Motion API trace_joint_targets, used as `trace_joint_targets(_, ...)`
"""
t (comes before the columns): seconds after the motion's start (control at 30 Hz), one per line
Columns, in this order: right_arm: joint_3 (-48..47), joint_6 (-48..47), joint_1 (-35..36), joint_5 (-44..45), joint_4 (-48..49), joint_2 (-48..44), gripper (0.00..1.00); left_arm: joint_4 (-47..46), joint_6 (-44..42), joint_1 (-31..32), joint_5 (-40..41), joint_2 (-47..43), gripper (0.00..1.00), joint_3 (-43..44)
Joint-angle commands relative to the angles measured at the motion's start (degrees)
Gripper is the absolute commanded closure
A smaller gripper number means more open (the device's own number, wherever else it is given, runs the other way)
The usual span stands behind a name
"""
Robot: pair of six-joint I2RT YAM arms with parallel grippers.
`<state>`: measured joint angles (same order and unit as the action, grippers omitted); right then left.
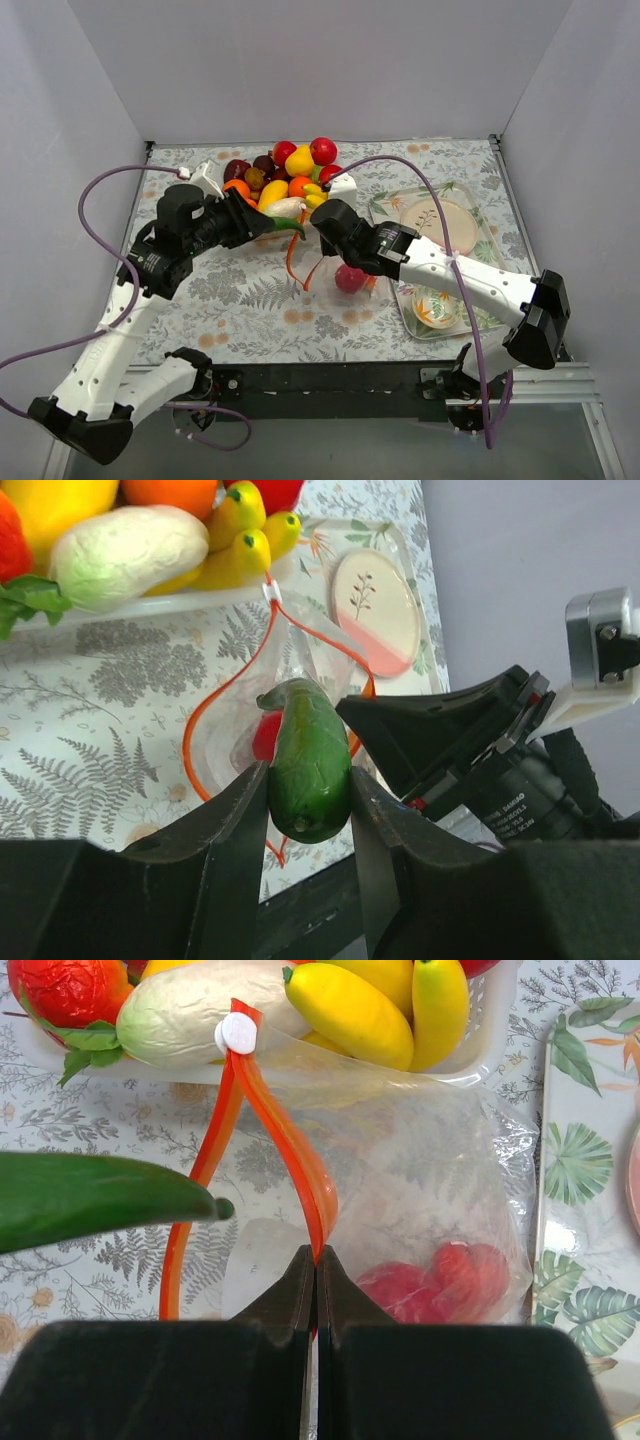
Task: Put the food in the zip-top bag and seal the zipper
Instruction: Place the fake vegetable in the zipper food storage bag.
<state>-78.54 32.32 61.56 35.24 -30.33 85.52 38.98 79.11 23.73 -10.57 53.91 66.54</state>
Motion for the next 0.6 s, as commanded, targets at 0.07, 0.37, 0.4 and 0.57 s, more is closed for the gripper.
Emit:
trace_joint_targets(0.07,-4.16,-1.11,-0.21,1.67,0.36,0.71,0.99,-2.15,0.60,-0.08,-8.85,2.07,0.70,-2.73)
trace_joint_targets(0.37,-3.73,-0.68,-0.21,1.05,-0.52,-2.45,0.99,-7.60,0.17,1.76,-12.64,11.74,0.42,-2.47)
trace_joint_targets(0.4,-3.55,-0.59,-0.21,0.97,-0.61,-2.98,0.99,-8.91,0.17,2.11,-12.46,13.40,0.30,-1.95)
trace_joint_targets(0.57,-2.41,-0.24,-0.21,0.53,-1.14,-5.88,0.99,-11.29,0.43,4.40,-11.49,17.10,0.09,2.97)
